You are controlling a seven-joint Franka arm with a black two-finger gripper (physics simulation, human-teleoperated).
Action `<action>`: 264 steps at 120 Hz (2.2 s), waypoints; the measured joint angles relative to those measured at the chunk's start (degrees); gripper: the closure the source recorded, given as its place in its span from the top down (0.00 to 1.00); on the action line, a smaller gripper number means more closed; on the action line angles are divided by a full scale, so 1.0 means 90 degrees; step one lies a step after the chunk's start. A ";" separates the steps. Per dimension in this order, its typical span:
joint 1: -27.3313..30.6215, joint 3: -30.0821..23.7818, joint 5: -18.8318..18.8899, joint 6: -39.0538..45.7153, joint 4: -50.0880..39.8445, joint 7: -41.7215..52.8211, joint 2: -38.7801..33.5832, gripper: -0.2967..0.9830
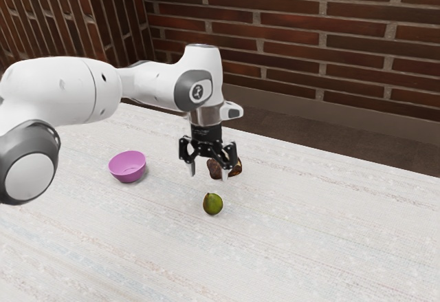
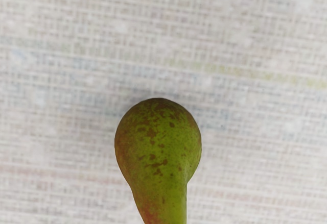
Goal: Place the pear in the bowl.
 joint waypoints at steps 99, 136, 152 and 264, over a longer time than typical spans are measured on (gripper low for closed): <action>-0.0064 0.0000 -0.0069 0.1094 -0.0481 -0.1345 0.0629 0.63; -0.0045 0.0000 -0.0165 0.1249 -0.0565 -0.1526 0.0720 0.53; -0.0042 0.0000 -0.0173 0.1278 -0.0566 -0.1580 0.0719 0.50; 0.2310 0.0046 -0.0038 0.1251 -0.0499 -0.1757 -0.0068 0.42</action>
